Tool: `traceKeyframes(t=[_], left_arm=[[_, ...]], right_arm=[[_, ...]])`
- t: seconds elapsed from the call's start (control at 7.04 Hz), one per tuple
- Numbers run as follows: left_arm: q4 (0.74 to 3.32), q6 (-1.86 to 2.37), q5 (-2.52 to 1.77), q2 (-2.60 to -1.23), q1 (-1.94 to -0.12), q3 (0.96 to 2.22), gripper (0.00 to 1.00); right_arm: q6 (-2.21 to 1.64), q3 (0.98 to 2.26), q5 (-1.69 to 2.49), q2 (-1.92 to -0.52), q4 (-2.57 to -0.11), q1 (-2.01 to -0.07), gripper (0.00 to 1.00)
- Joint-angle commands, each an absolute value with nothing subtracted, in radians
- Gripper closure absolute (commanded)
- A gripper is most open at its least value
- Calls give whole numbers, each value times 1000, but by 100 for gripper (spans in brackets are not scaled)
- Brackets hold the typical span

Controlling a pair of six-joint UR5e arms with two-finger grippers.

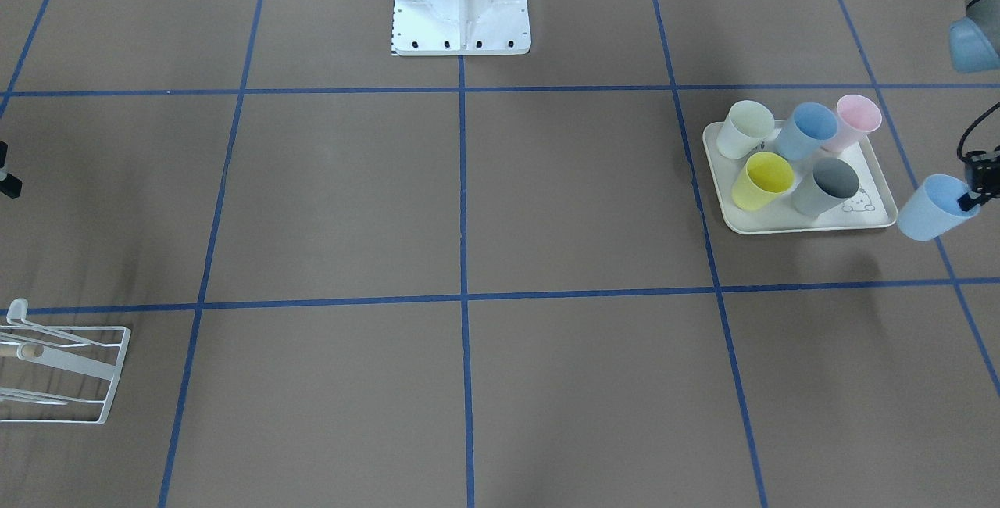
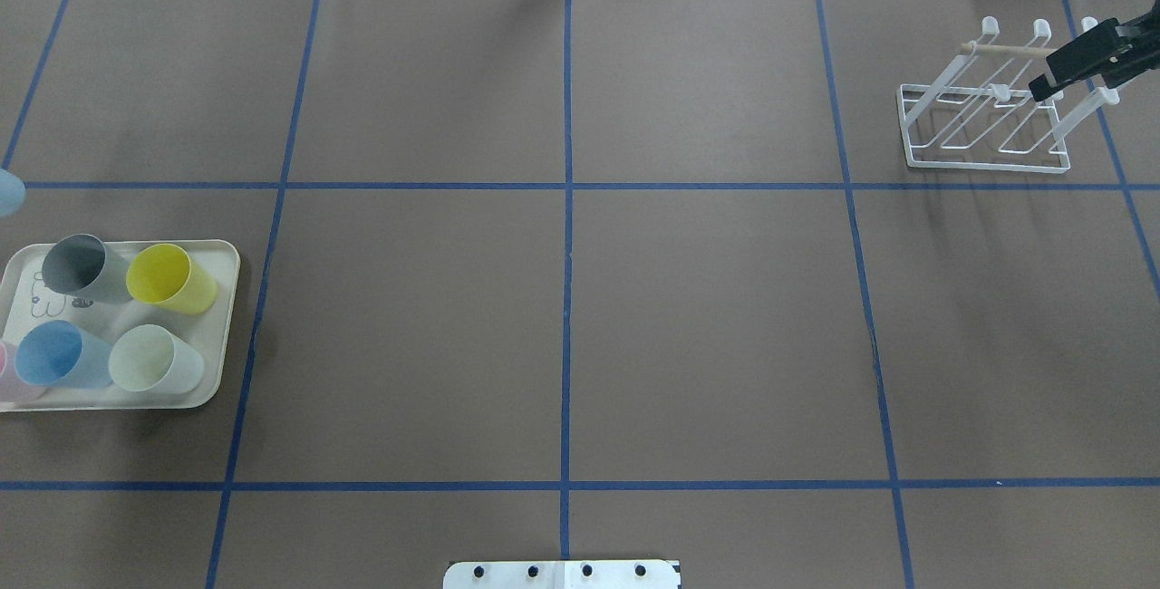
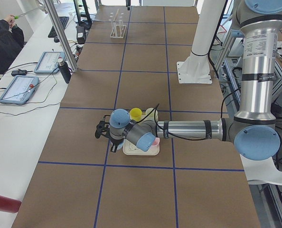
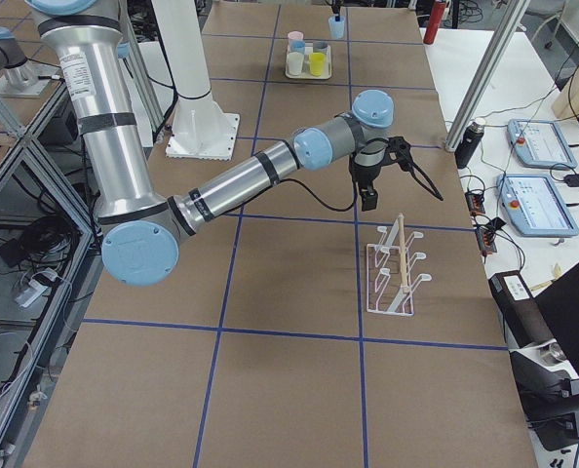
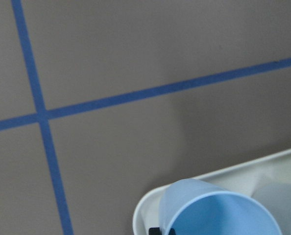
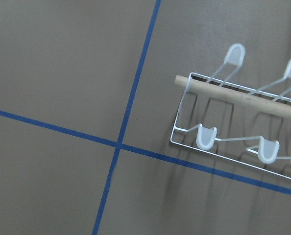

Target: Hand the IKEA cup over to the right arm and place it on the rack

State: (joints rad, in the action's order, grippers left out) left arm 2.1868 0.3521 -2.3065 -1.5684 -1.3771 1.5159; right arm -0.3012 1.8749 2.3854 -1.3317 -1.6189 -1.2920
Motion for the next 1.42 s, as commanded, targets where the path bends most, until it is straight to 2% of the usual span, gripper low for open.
traceKeyframes(t=[0.0,0.28,0.57,1.28], left_arm=[[2186,436,-2283,-1668,-1428,1520,100],[2200,707,-2286,-1738,-1416,1558,100],[2319,1017,-2286,-1778,-1343,1630,100],[2607,1642,-2226,-1933,-1169,1634,100]], right_arm=[[-519,1870,2314,-1301,-1440,-1235,0],[-767,1847,2174,-1252,-1260,-1143,0],[-999,1847,2058,-1177,-1183,-1063,0],[-1550,1844,1732,-1031,-964,-829,0]])
